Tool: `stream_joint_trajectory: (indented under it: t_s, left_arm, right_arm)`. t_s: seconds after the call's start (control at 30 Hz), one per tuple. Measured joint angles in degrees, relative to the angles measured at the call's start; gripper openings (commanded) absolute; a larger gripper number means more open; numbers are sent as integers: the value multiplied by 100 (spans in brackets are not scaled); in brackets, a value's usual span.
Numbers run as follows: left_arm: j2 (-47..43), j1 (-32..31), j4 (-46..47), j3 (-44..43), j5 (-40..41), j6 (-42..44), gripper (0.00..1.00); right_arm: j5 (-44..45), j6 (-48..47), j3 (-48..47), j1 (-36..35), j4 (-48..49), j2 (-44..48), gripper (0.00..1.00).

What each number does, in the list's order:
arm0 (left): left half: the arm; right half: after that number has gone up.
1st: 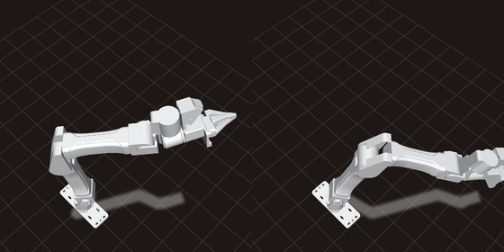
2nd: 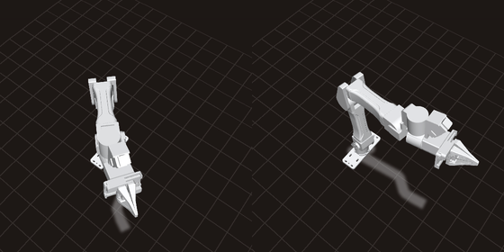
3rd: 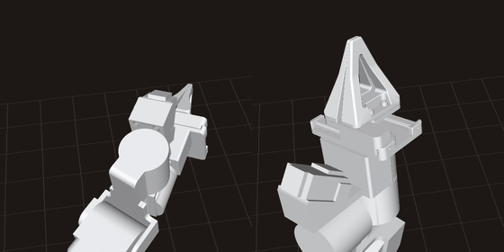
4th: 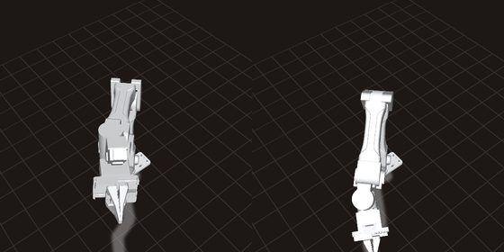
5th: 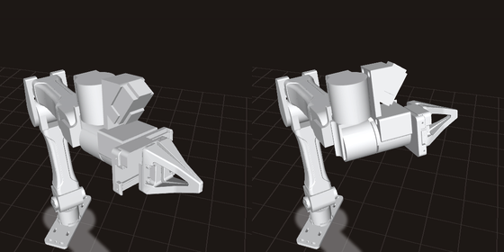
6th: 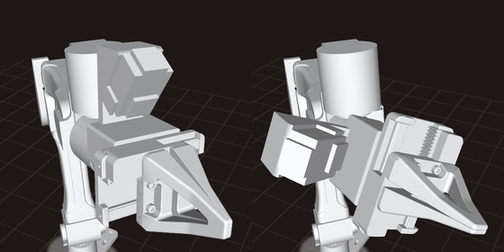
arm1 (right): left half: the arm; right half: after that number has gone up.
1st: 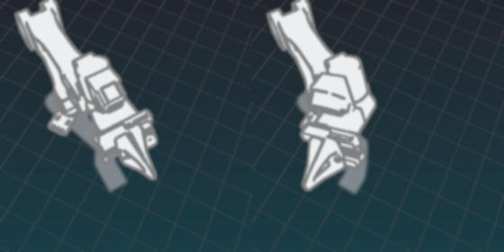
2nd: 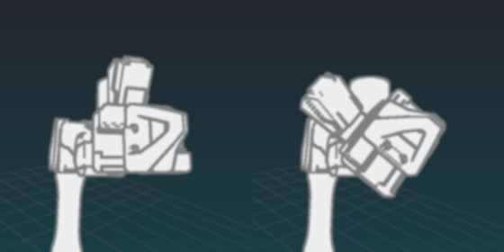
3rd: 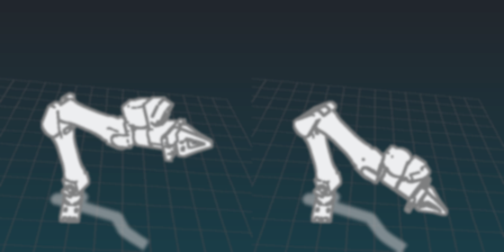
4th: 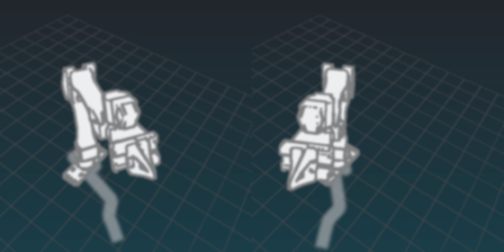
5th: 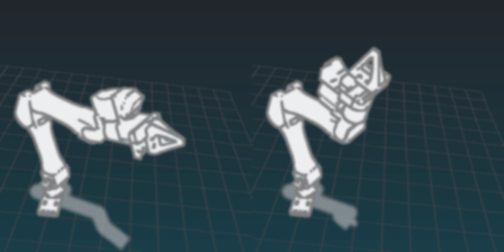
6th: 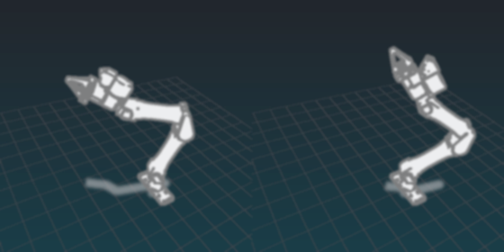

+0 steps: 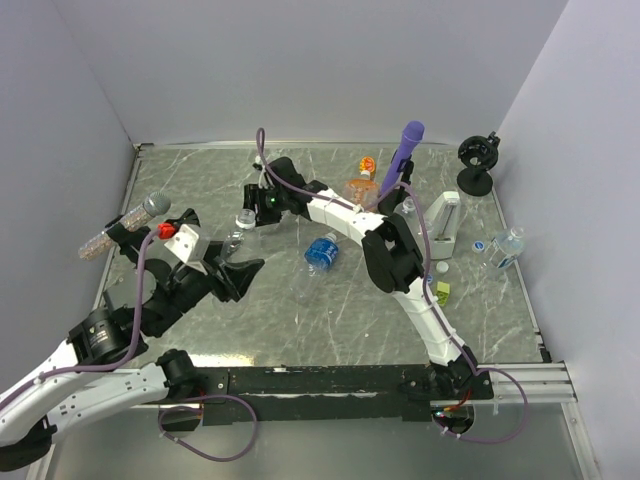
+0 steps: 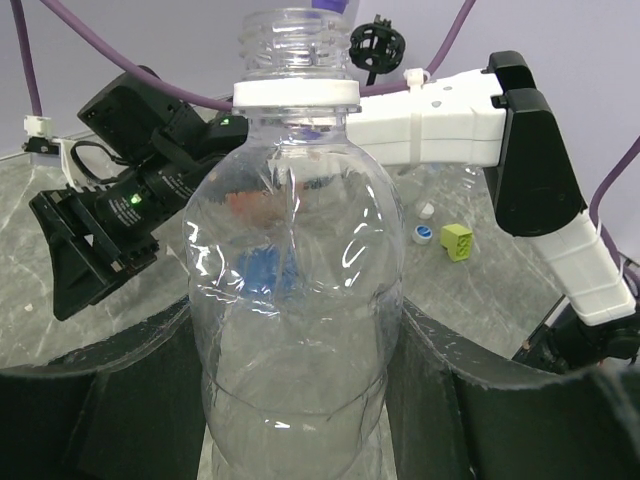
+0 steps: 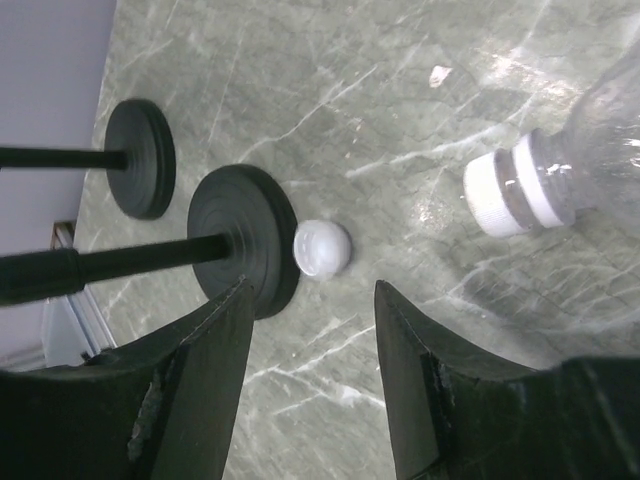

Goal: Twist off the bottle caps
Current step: Place the bottle cap at the center of the board, then place the plastic bottle at the center of the board.

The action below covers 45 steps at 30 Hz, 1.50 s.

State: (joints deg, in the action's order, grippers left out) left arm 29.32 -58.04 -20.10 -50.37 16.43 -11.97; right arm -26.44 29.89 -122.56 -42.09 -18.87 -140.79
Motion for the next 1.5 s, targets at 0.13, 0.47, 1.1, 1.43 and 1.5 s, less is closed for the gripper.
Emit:
stream_joint_trajectory:
  t_s: [0.13, 0.47, 1.1, 1.43, 1.5]
  left_arm:
    - [-98, 0, 0, 0, -4, -101, 16]
    - [-413, 0, 166, 31, -306, -308, 16]
    - [20, 0, 2857, 1279, -649, -994, 15]
    - [1786, 0, 5051, 1412, -448, -1235, 16]
    - [2114, -7, 5327, 1408, -389, -1290, 16]
  right_arm:
    - [-411, -446, 535, 48, 50, 389, 64]
    - [-2732, -2730, 3088, 946, -382, 4122, 77]
    - [-3729, -4076, 5541, 1150, -588, 7482, 99]
    - [-4227, -1145, 6529, 1110, 2389, 7556, 99]
    - [-4218, -811, 6533, 1080, 2695, 7431, 99]
